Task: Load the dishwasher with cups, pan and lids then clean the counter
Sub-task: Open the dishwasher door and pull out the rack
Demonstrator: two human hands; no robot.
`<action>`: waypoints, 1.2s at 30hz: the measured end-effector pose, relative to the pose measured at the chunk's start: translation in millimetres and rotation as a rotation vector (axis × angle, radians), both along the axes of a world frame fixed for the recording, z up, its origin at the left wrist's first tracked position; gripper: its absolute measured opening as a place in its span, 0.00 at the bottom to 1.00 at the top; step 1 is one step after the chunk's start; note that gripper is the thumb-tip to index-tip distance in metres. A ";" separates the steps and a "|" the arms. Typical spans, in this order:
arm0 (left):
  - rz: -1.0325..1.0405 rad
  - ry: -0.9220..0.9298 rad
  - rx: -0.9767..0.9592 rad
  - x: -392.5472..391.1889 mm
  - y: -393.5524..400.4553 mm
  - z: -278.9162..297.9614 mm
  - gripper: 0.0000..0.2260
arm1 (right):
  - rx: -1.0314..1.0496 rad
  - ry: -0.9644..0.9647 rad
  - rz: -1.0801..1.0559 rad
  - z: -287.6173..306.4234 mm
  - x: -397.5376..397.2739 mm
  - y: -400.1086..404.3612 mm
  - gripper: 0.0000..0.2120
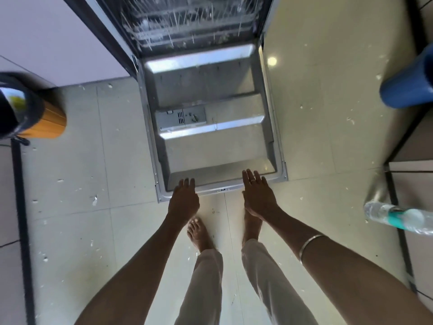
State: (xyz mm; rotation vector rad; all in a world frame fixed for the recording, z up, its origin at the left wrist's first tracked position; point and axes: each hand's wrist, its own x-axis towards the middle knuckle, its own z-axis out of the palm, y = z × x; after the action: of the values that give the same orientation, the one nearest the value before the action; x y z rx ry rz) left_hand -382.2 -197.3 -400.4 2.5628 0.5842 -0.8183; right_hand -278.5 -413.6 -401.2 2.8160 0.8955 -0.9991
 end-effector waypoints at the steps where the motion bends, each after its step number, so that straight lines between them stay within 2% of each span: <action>1: 0.016 -0.016 -0.003 -0.8 1.8 15.5 0.25 | 0.009 -0.013 0.004 14.5 2.3 0.9 0.32; 8: 0.130 -0.141 0.015 -6.6 19.5 140.0 0.21 | 0.093 -0.093 -0.016 138.3 17.8 14.2 0.31; 13: 0.119 -0.227 0.014 -0.7 25.8 217.6 0.22 | 0.105 -0.081 -0.025 224.0 18.1 35.5 0.30; 19: 0.124 -0.291 -0.010 22.0 38.1 288.8 0.24 | 0.092 -0.098 -0.038 292.0 20.4 65.0 0.30; 26: 0.084 -0.370 0.002 47.5 71.7 314.0 0.25 | 0.117 -0.150 -0.064 320.7 51.2 99.5 0.30; 36: 0.024 -0.418 0.046 145.3 128.2 298.2 0.24 | 0.196 -0.146 -0.112 302.3 160.7 145.4 0.30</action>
State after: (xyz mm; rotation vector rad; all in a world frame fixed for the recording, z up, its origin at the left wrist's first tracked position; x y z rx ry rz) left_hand -236.8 -69.1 -102.2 2.6505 0.5017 -0.2456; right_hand -117.7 -268.2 -98.9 3.0844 0.8729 -0.7401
